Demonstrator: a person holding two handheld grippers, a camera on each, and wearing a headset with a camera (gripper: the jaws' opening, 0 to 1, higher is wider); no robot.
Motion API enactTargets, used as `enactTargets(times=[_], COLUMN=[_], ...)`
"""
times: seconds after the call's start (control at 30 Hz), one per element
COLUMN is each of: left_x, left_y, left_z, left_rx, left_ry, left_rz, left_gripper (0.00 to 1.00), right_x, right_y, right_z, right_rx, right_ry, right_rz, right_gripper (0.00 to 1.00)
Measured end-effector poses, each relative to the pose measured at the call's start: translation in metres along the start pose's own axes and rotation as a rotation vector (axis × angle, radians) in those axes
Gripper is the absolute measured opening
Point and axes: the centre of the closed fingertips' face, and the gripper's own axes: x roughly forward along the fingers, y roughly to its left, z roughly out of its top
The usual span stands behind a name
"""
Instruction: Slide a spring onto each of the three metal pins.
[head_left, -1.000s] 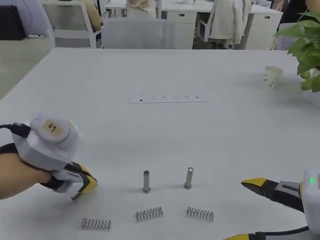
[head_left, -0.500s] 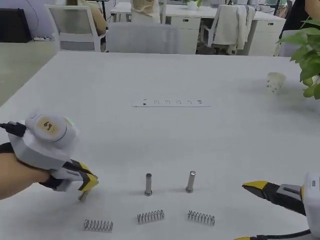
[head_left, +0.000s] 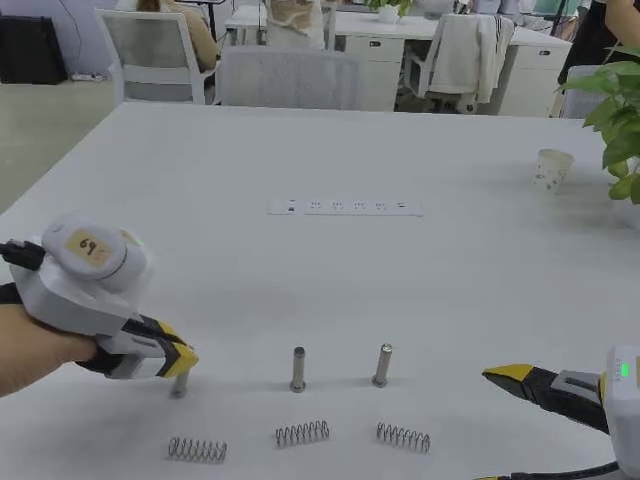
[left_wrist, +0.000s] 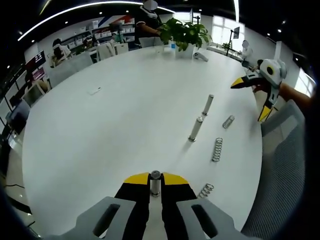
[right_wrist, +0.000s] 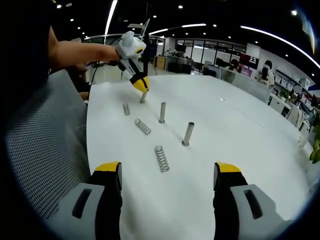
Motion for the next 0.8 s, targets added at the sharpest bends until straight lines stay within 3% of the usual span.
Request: enactTargets(times=[0.6,0.8], left_x=[0.0016,0.0017], left_y=[-0.0028,-0.0036], left_z=[0.0022,0.0029], left_rx=[-0.07,-0.054], left_ry=[-0.051,-0.059], left_rz=[-0.017,-0.015], left_gripper=[0.0,0.0], right_x=[0.0027,0.0033], right_y=[0.0007,0.0016], right_z=[0.0009,0.0002], right_rx=[-0.01,-0.011], right_ry=[0.007,0.01], right_rz=[0.011,0.012], right_gripper=[0.75,0.74])
